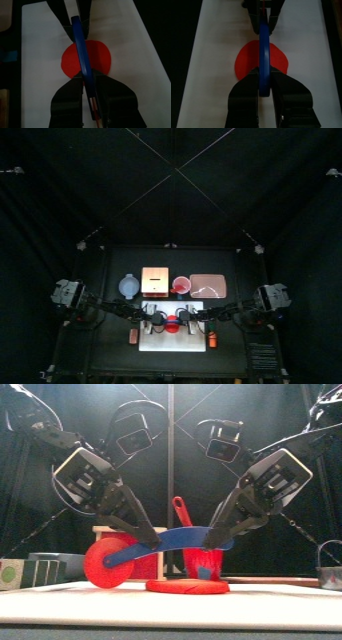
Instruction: Cut dough with pizza cutter
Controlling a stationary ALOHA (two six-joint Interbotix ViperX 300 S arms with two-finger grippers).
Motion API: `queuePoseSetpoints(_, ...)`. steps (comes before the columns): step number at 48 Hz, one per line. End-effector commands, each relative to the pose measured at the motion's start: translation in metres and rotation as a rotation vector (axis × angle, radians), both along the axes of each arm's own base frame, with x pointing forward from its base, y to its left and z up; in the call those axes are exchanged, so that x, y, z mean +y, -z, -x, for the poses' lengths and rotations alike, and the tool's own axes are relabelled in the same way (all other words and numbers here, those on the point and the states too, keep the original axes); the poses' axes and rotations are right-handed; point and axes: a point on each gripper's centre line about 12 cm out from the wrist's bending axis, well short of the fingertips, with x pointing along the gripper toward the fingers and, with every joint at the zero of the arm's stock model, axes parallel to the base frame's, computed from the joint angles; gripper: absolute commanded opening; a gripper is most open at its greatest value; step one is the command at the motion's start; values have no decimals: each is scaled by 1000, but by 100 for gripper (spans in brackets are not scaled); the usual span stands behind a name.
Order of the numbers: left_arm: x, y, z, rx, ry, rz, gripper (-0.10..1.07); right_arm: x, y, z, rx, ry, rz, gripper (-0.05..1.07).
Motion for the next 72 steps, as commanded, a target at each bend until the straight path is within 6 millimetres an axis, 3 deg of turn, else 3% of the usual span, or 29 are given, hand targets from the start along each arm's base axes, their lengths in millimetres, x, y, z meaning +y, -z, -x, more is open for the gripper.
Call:
queuePoseSetpoints(1,2,7,6,19,1,-7,51,4,-4,2,-5,-14,2,27)
queuePoseSetpoints(29,4,8,3,8,-8,-11,51,9,0,6,9,-20,-7,27)
queuePoseSetpoints(72,4,16,-24,3,-24,-4,51,12,-2,35,24,-26,-20,27)
